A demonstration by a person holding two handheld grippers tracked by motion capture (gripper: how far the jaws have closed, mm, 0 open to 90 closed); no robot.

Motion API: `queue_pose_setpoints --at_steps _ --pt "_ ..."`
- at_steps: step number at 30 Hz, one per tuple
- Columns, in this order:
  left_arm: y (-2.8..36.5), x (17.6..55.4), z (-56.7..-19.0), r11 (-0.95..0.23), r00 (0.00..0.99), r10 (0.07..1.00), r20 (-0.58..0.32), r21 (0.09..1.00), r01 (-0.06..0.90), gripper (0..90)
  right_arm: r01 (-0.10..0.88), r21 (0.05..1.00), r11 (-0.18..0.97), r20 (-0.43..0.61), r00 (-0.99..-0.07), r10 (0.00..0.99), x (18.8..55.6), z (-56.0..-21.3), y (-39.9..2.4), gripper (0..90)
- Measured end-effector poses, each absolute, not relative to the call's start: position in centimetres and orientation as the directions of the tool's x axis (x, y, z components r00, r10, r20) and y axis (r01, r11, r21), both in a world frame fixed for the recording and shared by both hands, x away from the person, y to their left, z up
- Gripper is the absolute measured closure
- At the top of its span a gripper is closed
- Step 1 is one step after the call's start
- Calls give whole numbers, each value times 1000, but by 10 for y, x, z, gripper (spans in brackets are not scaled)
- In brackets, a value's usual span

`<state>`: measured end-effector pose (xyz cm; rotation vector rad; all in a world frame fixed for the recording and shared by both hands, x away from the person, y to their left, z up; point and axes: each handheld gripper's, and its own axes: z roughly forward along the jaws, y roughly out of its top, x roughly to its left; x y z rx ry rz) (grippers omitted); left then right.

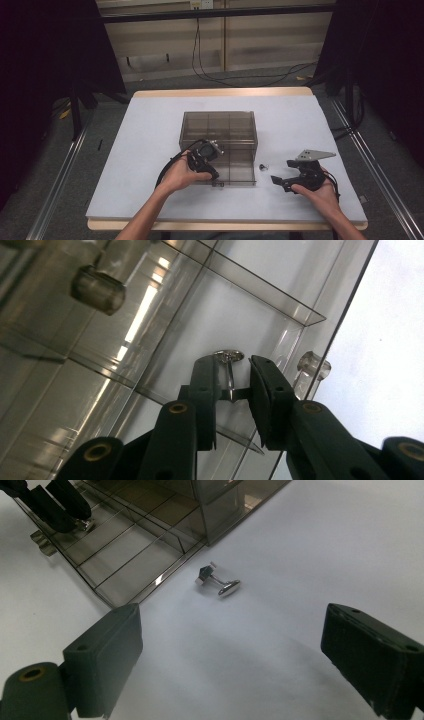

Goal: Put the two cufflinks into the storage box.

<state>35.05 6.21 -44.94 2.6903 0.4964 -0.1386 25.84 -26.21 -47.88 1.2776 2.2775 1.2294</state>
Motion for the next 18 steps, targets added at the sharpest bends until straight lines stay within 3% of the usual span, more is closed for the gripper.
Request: queue_pose_setpoints --at_steps 11,18 --pt "61 350 -449 -858 935 315 -161 373 353 713 580 773 256 173 -581 795 258 -478 -262 91" --pt "68 350 -444 -824 929 325 -177 428 370 697 579 774 257 172 -582 795 258 -478 -263 86"
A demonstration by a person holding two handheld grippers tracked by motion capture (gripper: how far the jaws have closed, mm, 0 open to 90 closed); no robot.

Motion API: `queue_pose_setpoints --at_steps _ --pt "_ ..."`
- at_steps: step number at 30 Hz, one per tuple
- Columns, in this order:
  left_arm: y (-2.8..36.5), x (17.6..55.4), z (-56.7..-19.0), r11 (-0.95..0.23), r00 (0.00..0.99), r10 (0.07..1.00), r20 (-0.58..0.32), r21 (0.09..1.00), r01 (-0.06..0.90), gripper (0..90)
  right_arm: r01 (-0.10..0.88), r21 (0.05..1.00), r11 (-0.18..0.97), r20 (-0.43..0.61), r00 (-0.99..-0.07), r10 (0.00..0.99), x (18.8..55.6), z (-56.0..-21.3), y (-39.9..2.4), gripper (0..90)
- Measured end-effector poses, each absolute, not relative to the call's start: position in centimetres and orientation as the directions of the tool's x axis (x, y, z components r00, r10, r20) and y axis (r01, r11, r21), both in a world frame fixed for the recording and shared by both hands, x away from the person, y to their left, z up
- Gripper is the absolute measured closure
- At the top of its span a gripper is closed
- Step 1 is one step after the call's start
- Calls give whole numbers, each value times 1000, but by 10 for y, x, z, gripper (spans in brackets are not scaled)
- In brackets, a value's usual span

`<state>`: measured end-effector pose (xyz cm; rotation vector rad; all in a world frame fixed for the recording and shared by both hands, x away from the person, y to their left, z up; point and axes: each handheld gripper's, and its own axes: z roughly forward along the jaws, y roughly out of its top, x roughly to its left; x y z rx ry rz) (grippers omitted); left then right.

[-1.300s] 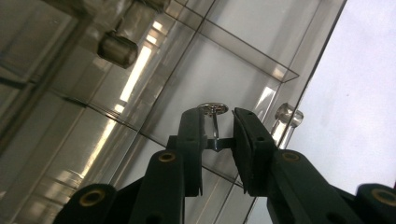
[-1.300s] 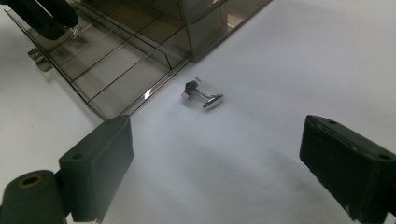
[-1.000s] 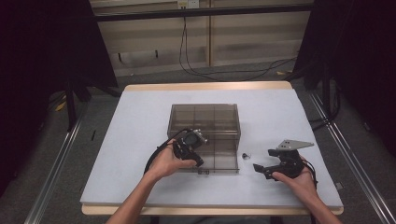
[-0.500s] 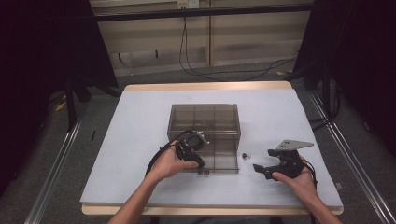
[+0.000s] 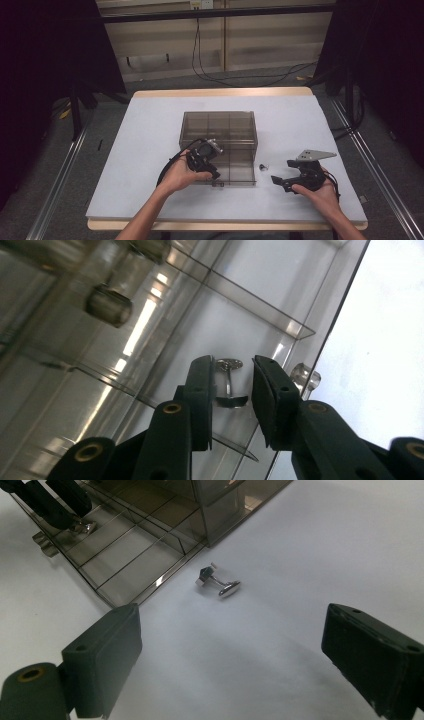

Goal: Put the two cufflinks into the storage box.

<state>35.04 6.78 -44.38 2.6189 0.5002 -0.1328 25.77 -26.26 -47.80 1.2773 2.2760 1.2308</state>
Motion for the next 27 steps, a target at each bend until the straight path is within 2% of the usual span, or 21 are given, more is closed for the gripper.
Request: queue_pose_setpoints --at_steps 9,13,17,27 --pt "73 348 -434 -778 926 321 -198 503 377 619 579 776 250 178 -581 794 258 -477 -263 80" --pt "81 342 -428 -767 938 293 -187 539 347 512 578 778 245 179 -579 796 258 -477 -264 81" --pt "88 336 -422 -754 941 283 -185 564 338 450 580 778 243 180 -575 798 258 -477 -264 82" --pt "111 330 -414 -691 919 353 -174 614 381 244 580 779 239 184 -575 797 258 -476 -265 82"
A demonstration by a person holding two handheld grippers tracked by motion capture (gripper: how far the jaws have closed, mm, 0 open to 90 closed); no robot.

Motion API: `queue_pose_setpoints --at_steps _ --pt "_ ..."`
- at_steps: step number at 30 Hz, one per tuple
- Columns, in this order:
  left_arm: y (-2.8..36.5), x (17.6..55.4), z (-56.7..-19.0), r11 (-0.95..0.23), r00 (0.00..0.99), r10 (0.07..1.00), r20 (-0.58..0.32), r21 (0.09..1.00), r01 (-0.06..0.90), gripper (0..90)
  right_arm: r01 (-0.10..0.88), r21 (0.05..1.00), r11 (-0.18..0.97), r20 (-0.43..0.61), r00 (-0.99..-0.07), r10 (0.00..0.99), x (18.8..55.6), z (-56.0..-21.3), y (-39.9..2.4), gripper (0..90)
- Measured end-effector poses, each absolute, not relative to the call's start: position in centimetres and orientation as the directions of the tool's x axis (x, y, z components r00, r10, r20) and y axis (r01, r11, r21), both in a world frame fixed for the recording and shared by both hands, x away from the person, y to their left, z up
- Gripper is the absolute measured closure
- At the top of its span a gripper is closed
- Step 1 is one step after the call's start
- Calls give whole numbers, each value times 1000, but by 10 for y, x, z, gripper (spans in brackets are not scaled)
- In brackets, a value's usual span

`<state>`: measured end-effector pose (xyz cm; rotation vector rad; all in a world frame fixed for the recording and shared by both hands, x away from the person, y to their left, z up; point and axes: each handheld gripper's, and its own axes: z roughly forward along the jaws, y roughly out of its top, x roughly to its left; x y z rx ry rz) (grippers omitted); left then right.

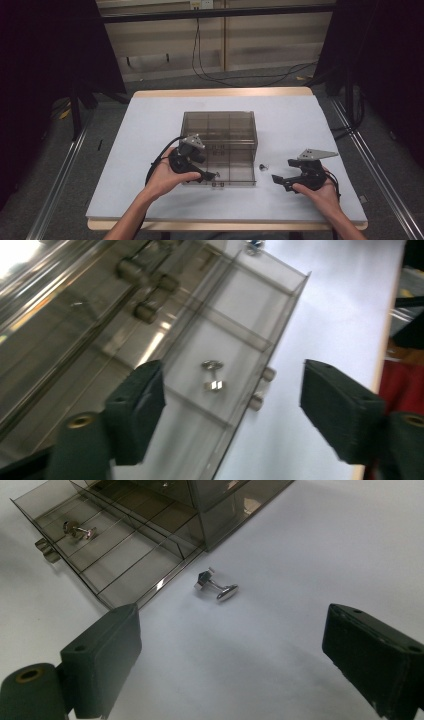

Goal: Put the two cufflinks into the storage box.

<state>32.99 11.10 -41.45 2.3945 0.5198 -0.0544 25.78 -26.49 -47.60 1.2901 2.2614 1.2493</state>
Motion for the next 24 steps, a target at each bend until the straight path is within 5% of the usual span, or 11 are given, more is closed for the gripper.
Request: queue_pose_setpoints --at_steps 6,24 --pt "127 321 -415 -649 907 385 -170 649 397 118 579 778 242 180 -574 799 258 -475 -265 95" --pt "175 295 -414 -506 844 518 -142 744 436 56 575 782 241 193 -591 783 258 -474 -266 135"
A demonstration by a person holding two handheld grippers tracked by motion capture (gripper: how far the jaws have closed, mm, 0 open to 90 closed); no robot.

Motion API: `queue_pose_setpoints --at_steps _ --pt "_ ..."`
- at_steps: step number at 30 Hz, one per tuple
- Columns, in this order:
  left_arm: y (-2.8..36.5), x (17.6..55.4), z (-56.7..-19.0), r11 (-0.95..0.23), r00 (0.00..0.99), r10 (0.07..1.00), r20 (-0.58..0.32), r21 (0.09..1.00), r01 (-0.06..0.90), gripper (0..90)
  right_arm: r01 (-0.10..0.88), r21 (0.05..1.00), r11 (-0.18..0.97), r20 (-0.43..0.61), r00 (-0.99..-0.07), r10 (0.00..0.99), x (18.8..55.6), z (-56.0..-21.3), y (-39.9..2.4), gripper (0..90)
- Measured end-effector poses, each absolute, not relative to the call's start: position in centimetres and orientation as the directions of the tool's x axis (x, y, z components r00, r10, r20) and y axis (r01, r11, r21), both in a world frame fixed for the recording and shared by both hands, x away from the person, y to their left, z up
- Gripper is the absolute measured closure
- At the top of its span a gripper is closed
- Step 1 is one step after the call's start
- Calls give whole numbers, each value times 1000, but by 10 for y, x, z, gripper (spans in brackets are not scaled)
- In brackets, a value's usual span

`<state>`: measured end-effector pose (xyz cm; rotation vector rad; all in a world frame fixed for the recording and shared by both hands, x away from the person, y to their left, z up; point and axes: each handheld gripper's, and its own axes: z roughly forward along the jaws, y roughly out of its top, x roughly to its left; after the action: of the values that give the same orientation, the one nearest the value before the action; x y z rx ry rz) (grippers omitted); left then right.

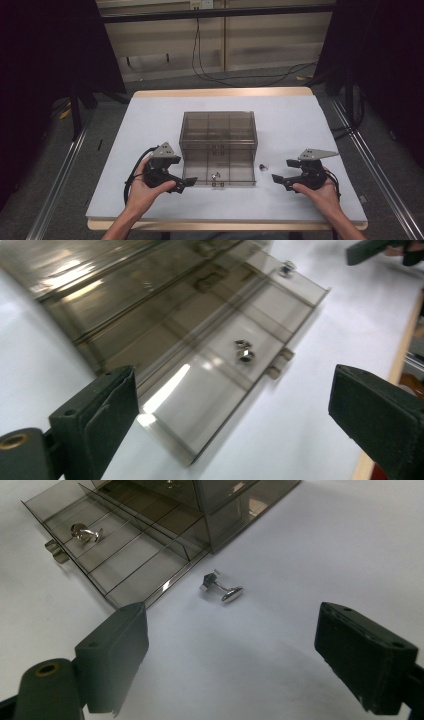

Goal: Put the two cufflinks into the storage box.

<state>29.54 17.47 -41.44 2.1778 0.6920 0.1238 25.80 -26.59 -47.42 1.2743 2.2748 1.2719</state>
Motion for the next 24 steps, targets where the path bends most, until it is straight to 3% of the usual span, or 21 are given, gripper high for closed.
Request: queue_pose_setpoints --at_steps 14,16,24 --pt "208 276 -428 -413 805 576 -143 799 437 35 588 773 237 229 -608 760 259 -471 -268 214" --pt "212 273 -432 -416 801 585 -129 800 432 31 594 764 252 236 -620 748 260 -469 -268 288" --pt "219 263 -453 -401 801 581 -148 804 439 29 589 752 296 241 -663 709 261 -468 -261 356"
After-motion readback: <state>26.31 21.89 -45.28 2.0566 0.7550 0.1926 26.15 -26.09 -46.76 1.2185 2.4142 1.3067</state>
